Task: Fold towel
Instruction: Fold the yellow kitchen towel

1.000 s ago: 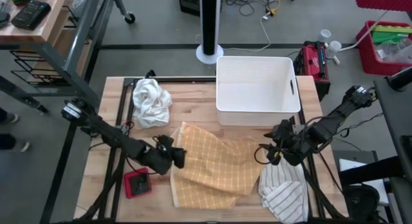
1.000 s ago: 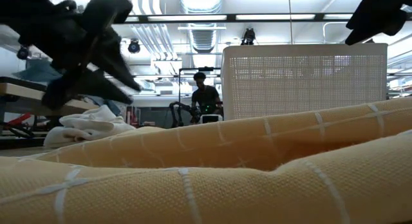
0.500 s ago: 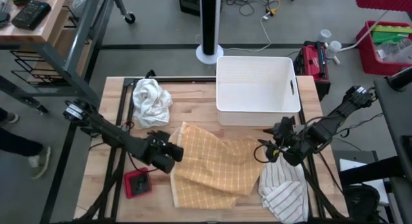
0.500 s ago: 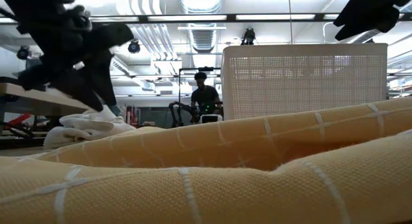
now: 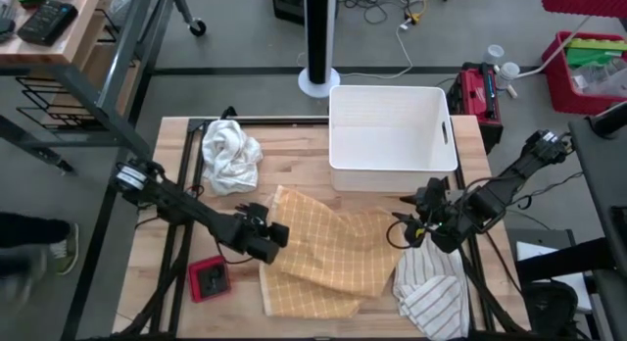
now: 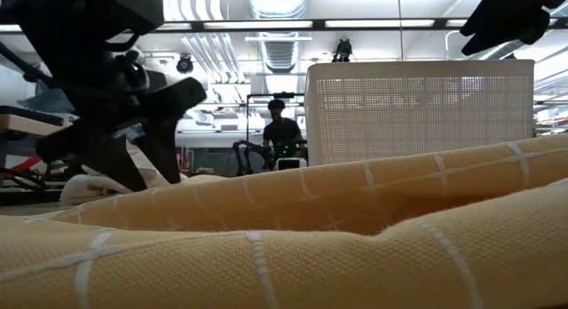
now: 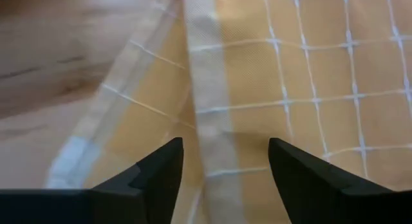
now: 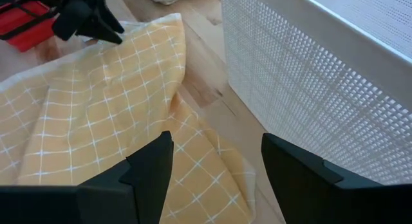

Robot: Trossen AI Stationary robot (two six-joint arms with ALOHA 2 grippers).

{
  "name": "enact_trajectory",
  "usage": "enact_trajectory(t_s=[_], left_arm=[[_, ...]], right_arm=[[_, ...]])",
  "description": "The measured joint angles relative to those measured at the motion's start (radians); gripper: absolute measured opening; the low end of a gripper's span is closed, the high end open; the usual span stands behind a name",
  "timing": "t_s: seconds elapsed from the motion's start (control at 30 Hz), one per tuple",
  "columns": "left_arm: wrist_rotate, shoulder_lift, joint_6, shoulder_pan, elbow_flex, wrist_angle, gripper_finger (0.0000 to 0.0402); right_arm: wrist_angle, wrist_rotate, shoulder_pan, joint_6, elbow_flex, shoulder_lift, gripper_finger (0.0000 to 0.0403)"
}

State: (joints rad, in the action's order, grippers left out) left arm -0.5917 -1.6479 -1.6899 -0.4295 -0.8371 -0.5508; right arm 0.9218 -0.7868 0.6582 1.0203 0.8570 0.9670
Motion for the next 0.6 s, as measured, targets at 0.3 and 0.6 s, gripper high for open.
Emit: enact_trajectory(t_s=[0.3,0.6], left_arm=[[0.033,-0.014,0.069,0.017,0.0,0.066,0.0224],[0.034,-0.015,0.137,0.019,0.0,0.114,0.0143]], right_arm=[[-0.002,0.0,0.0,-0.01,-0.001,0.004,0.0231],[-0.008,0.0,0.0,-0.013,-0.001,0.004,0.0225]])
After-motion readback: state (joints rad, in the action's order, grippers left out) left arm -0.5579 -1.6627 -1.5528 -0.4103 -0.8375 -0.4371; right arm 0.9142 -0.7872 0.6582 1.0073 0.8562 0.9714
